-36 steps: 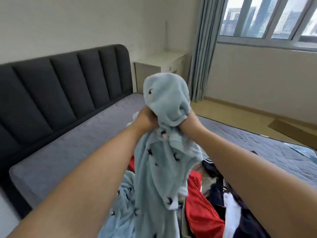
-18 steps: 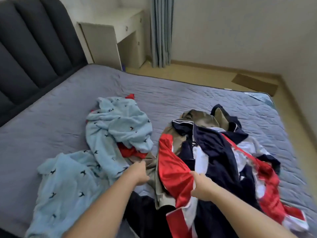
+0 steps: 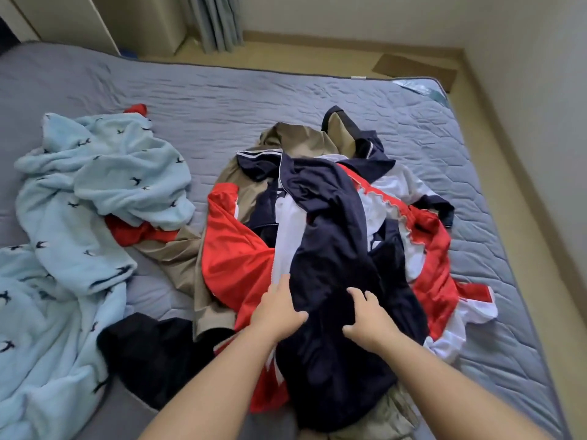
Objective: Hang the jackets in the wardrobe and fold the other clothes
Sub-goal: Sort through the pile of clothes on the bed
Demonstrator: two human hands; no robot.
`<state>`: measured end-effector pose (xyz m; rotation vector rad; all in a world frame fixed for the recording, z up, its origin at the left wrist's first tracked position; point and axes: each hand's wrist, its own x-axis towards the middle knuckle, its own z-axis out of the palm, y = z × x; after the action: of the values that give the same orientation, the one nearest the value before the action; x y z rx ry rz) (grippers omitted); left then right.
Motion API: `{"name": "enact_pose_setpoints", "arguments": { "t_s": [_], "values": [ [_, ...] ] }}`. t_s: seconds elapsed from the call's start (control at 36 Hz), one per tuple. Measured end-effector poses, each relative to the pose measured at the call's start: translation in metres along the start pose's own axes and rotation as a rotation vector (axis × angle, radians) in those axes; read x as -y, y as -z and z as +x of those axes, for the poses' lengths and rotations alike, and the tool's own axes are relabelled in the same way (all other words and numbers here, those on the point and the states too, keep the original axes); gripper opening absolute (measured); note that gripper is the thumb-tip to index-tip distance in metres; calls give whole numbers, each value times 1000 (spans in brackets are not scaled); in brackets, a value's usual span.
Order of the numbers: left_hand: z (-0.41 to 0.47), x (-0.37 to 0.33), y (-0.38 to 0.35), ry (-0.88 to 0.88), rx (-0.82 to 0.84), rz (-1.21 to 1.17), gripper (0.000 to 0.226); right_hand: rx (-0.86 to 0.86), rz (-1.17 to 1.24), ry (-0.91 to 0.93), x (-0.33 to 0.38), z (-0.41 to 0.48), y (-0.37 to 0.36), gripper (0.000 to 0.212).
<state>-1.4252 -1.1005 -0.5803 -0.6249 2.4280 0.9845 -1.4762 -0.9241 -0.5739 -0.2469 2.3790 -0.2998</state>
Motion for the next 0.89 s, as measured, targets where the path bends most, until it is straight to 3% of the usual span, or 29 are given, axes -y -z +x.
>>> {"name": "enact_pose_setpoints", "arguments": {
  "t_s": [0.08,0.17,0.28,0.39,0.44,0.56,0.64,0.69,0.83,0.89],
  "values": [
    [8,-9,-32,70,12,-205,76,146,96,19,-28,9,-18,82],
    [9,-20,-55,31,-21,-128,38,277,150,45,-50,7,-40,84],
    [7,-34,-65,-65,-49,-233,9,212,303,79,-67,5,-50,95],
    [5,-47,-59,-63,-61,-411,12,229,595,232,-66,1,-38,121],
    [2,-58,-54,-64,-57,-464,10,227,666,276,-59,-5,-33,108],
    [-4,-82,-38,-93,-86,-528,12,71,655,261,-44,-21,-16,39],
    [-10,-98,-16,-89,-123,-595,6,0,630,284,-37,-36,12,40],
    [-18,-110,1,-101,-43,-609,14,-13,587,313,-35,-50,34,46],
    [-53,-150,52,-160,84,-540,37,-65,536,356,-36,-88,96,43],
    [-72,-173,79,-193,110,-499,59,-113,523,390,-30,-108,130,40]
  ]
}}
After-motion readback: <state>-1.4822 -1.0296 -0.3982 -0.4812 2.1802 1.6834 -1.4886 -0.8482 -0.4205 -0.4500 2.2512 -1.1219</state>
